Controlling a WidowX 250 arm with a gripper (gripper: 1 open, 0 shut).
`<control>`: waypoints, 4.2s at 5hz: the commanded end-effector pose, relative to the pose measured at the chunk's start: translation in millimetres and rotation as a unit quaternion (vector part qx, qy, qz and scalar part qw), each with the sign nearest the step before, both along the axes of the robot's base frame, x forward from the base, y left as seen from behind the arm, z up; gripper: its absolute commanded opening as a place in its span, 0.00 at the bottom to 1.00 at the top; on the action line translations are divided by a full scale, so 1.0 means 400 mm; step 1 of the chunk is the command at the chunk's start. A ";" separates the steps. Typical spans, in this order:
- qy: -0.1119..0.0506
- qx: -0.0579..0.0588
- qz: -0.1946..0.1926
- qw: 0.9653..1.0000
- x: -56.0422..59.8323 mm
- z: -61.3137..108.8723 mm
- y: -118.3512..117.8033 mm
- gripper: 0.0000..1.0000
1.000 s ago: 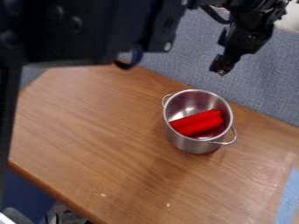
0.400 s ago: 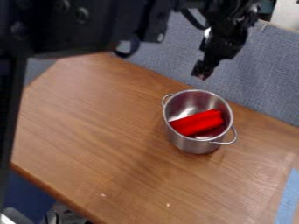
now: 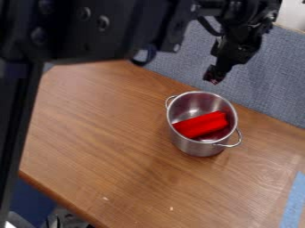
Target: Put the red object in the metal pot
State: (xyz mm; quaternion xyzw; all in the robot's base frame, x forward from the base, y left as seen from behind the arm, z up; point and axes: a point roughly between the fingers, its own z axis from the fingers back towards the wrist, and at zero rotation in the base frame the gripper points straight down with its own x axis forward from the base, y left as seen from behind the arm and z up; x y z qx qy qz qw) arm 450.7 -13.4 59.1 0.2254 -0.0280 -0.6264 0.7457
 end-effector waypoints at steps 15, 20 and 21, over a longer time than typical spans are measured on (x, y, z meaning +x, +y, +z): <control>-0.015 -0.036 0.388 0.921 -0.012 -0.225 0.335 0.00; 0.001 -0.051 0.174 0.983 -0.023 -0.256 0.290 0.00; 0.007 -0.067 0.103 0.992 -0.018 -0.236 0.300 1.00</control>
